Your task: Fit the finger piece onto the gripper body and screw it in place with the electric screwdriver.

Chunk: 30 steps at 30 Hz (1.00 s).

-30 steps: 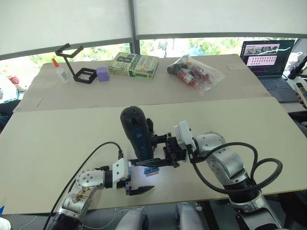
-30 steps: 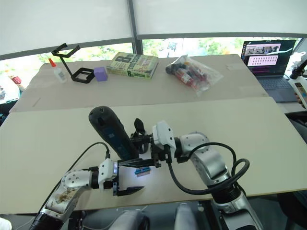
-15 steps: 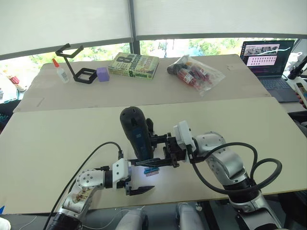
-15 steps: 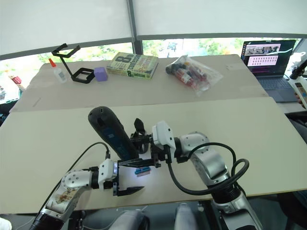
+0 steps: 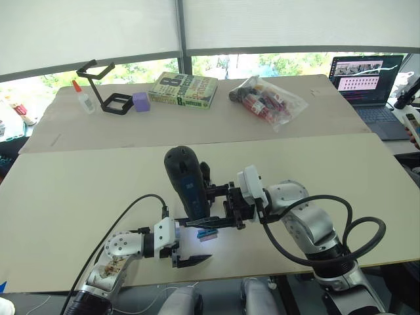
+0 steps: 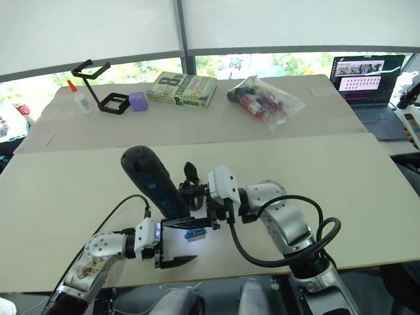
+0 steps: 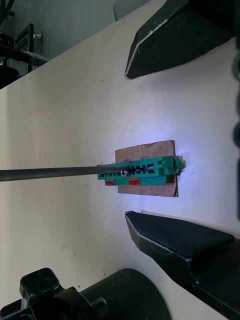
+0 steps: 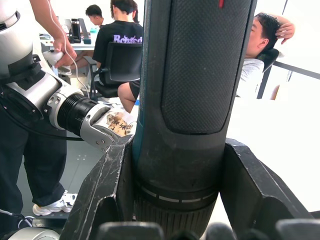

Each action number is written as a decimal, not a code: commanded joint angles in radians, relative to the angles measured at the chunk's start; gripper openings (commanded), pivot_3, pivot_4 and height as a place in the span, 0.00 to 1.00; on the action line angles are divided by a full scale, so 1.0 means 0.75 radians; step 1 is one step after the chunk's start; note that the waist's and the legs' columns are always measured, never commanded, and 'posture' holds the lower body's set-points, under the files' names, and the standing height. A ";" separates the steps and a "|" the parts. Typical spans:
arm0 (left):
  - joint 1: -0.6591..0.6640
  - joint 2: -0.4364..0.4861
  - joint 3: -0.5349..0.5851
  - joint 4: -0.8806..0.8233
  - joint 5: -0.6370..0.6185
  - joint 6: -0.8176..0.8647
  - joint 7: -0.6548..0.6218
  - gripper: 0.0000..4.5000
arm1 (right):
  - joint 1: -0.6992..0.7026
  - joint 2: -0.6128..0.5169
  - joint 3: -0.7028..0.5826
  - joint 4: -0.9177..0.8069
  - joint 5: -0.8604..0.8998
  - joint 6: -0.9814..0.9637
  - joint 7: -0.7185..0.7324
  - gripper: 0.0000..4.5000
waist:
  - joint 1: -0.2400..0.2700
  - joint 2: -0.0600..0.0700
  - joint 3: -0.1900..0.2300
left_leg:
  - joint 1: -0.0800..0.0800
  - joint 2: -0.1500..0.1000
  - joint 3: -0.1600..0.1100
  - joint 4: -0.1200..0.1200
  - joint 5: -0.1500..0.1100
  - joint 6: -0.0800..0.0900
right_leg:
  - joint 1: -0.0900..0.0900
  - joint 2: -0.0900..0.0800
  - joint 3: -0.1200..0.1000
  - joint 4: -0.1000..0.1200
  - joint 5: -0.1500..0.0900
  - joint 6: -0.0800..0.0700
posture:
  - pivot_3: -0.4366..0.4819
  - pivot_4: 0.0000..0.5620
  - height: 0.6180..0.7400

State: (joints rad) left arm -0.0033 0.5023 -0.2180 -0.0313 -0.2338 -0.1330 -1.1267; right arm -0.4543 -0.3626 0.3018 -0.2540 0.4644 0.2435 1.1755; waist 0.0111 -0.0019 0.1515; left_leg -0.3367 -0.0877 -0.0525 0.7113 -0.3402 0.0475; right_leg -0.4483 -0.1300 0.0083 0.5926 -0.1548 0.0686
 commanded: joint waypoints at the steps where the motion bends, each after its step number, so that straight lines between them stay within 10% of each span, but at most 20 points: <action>1: 0.023 -0.012 -0.062 0.068 0.034 0.027 0.002 0.99 | -0.020 0.012 -0.036 -0.033 0.019 -0.044 -0.008 0.44 | 0.000 0.000 0.000 | 0.000 0.000 0.000 0.000 0.000 0.000 | 0.000 0.000 0.000 0.000 0.000 0.000 | 0.48 0.27 1.00; 30: 0.010 -0.002 -0.060 -0.048 0.016 0.144 0.025 0.99 | -0.013 0.012 -0.031 -0.029 0.006 -0.045 -0.023 0.44 | 0.000 0.000 0.000 | 0.000 0.000 0.000 0.000 0.000 0.000 | 0.000 0.000 0.000 0.000 0.000 0.000 | 0.48 0.27 1.00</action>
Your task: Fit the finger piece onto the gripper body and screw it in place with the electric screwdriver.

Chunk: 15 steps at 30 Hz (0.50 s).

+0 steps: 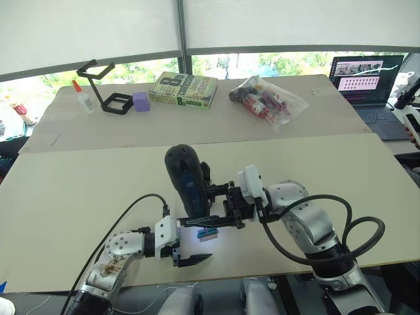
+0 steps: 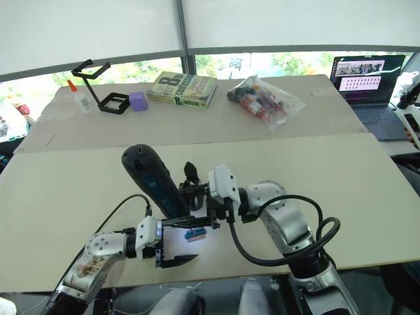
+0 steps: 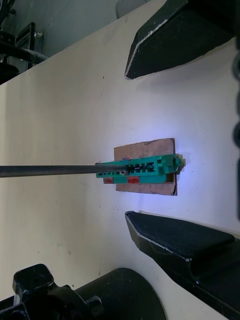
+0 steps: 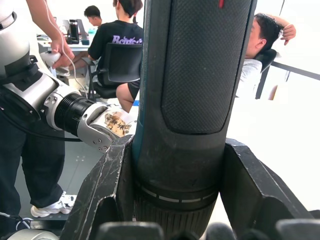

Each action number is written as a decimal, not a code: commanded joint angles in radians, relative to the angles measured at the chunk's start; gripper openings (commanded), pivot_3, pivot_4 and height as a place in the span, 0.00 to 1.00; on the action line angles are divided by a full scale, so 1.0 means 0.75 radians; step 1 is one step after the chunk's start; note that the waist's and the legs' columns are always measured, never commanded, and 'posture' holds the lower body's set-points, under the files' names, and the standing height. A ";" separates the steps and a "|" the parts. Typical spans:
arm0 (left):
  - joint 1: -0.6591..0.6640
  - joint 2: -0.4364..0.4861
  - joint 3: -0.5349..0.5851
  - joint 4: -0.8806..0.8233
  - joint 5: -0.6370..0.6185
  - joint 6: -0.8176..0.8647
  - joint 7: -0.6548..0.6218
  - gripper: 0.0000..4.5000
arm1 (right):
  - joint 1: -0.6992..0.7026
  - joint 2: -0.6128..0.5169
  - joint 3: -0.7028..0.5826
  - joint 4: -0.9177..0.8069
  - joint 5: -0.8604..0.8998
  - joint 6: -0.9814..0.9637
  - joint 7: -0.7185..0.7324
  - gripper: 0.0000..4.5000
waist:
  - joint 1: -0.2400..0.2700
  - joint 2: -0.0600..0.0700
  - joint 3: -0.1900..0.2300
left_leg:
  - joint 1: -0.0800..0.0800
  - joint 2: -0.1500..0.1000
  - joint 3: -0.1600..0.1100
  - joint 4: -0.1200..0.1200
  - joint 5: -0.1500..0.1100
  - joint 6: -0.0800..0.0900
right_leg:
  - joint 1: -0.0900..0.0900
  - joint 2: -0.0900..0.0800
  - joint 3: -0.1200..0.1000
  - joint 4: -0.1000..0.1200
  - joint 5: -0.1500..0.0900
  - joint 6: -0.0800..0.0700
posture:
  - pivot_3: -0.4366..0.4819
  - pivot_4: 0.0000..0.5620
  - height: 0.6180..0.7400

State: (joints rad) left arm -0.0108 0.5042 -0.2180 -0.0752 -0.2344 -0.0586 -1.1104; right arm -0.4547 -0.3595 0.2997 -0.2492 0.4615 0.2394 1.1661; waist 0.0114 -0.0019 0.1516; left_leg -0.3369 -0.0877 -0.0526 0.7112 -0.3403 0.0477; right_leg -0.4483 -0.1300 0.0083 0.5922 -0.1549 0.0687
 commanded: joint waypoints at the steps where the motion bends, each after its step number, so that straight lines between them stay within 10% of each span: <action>1: 0.018 -0.004 -0.060 0.006 0.016 0.050 0.003 0.99 | -0.009 0.008 -0.027 -0.037 0.009 -0.039 -0.012 0.44 | 0.000 0.000 0.000 | 0.000 0.000 0.000 0.000 0.000 0.000 | 0.000 0.000 0.000 0.000 0.000 0.000 | 0.48 0.27 1.00; 15: 0.023 0.000 -0.054 -0.026 0.014 0.079 0.014 0.99 | 0.011 -0.002 -0.030 -0.043 0.019 -0.057 0.002 0.44 | 0.000 0.000 0.000 | -0.001 0.000 0.000 0.000 0.000 0.000 | -0.001 0.000 0.000 0.000 0.000 0.000 | 0.48 0.27 1.00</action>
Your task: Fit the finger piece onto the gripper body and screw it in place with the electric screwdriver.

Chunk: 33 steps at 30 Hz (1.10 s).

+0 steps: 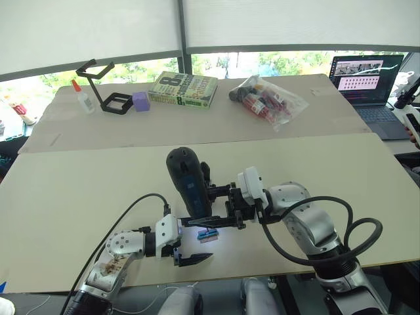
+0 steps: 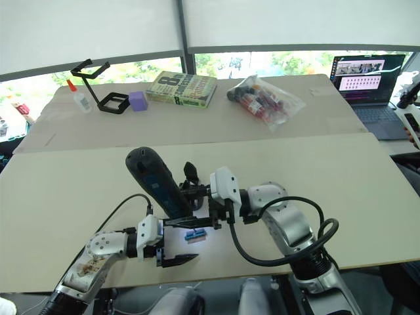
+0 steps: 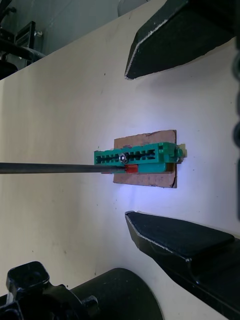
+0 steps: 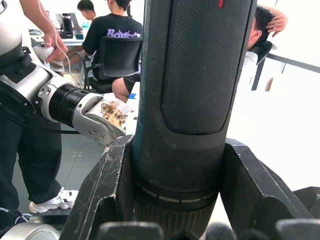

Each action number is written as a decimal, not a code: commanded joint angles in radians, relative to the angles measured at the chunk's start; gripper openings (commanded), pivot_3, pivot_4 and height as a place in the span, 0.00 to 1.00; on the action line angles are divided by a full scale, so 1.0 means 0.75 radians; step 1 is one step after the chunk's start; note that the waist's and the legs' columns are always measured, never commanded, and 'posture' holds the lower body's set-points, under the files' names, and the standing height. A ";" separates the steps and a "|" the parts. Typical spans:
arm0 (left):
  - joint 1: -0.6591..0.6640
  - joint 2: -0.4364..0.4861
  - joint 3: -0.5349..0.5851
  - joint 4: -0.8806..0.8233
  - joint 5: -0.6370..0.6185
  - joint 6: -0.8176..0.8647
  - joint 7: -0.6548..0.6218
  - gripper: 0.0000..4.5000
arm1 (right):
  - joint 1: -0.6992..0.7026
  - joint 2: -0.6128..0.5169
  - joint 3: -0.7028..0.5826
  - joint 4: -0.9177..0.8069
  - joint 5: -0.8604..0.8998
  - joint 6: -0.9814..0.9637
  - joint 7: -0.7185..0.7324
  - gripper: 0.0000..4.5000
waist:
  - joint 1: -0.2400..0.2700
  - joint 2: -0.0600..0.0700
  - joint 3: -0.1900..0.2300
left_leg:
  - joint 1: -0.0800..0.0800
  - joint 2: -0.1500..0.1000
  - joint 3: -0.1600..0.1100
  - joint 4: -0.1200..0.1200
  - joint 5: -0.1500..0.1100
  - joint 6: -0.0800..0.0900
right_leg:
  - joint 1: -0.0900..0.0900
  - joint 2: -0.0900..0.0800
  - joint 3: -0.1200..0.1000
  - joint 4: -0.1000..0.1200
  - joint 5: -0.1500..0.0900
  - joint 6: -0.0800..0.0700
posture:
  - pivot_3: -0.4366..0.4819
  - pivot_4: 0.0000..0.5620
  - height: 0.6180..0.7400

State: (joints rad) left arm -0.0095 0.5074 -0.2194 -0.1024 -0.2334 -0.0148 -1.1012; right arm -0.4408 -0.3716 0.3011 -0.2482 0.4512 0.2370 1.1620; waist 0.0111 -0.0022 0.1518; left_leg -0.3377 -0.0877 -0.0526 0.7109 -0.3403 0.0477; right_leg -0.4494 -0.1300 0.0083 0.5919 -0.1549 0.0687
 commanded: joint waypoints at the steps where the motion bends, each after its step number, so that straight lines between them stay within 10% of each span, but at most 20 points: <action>1: 0.022 -0.005 -0.052 0.012 0.014 0.019 0.002 0.99 | -0.008 0.015 -0.033 -0.043 0.031 -0.056 0.009 0.44 | 0.000 0.000 0.000 | 0.000 0.000 0.000 0.000 0.000 0.000 | 0.000 0.000 0.000 0.000 0.000 0.000 | 0.48 0.27 1.00; 33: 0.003 -0.017 -0.054 0.053 0.012 0.001 -0.011 0.99 | -0.012 0.020 -0.074 -0.097 0.154 0.001 0.017 0.44 | 0.001 0.000 0.000 | 0.000 0.000 0.000 0.000 0.000 0.000 | 0.000 0.000 0.000 0.000 0.000 0.000 | 0.48 0.27 1.00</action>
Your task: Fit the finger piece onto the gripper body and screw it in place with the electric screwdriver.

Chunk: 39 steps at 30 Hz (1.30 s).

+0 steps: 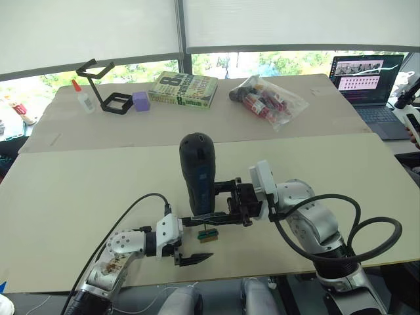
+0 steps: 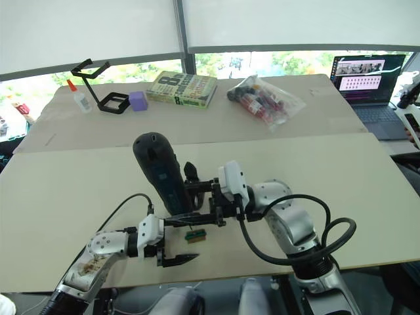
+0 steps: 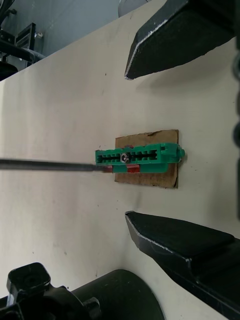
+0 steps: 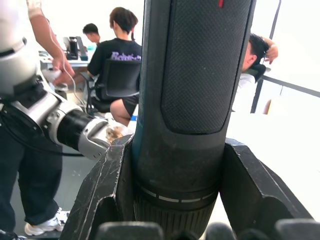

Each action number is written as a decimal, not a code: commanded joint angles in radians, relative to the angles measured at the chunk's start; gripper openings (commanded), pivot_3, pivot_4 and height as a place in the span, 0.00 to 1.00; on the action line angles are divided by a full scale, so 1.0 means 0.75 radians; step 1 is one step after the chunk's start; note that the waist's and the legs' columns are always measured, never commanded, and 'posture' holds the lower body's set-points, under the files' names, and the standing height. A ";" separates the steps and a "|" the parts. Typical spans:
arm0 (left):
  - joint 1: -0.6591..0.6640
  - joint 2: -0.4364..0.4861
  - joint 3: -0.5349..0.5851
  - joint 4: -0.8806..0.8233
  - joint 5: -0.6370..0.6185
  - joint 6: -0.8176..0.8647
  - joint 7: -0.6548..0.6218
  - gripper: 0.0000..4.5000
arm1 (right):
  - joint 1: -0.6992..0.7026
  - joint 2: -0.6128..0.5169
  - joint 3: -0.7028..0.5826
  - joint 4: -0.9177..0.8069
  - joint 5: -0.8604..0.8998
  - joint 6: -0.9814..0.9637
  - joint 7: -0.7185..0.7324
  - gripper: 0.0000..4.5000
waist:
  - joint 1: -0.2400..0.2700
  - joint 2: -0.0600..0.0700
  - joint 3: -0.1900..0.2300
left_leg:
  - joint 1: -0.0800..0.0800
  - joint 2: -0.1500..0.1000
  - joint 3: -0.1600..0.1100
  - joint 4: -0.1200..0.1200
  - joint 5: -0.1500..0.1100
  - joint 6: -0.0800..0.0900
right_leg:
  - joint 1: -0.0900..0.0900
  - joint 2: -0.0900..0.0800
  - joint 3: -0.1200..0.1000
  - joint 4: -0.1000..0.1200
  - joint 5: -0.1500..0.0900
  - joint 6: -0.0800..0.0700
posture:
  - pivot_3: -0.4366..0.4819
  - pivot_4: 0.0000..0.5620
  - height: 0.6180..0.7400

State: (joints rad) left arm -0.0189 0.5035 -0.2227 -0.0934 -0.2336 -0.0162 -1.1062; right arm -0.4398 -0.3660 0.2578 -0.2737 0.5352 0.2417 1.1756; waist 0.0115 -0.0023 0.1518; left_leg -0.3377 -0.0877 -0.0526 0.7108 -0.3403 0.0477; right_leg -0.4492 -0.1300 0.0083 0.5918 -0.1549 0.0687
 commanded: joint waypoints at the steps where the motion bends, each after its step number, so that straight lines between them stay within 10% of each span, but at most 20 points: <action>1: 0.017 -0.012 -0.050 0.046 0.013 -0.002 -0.006 0.99 | -0.013 0.013 -0.015 -0.061 0.039 -0.005 -0.002 0.44 | 0.000 0.000 0.000 | 0.000 0.000 0.000 0.000 0.000 0.000 | 0.000 0.000 0.000 0.000 0.000 0.000 | 0.48 0.27 1.00; 39: 0.037 -0.022 -0.053 0.131 0.027 -0.094 -0.010 0.99 | 0.026 0.019 0.011 -0.039 -0.011 -0.030 0.007 0.44 | 0.000 0.000 0.000 | 0.001 0.000 0.000 0.000 0.000 0.000 | 0.001 0.000 0.000 0.000 0.000 0.000 | 0.48 0.27 1.00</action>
State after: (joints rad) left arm -0.0162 0.4928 -0.2219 -0.0399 -0.2344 -0.1052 -1.1174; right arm -0.4130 -0.3652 0.2878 -0.2725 0.4934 0.2441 1.1774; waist 0.0117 -0.0022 0.1518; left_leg -0.3372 -0.0876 -0.0526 0.7109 -0.3403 0.0477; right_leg -0.4486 -0.1300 0.0083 0.5917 -0.1549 0.0688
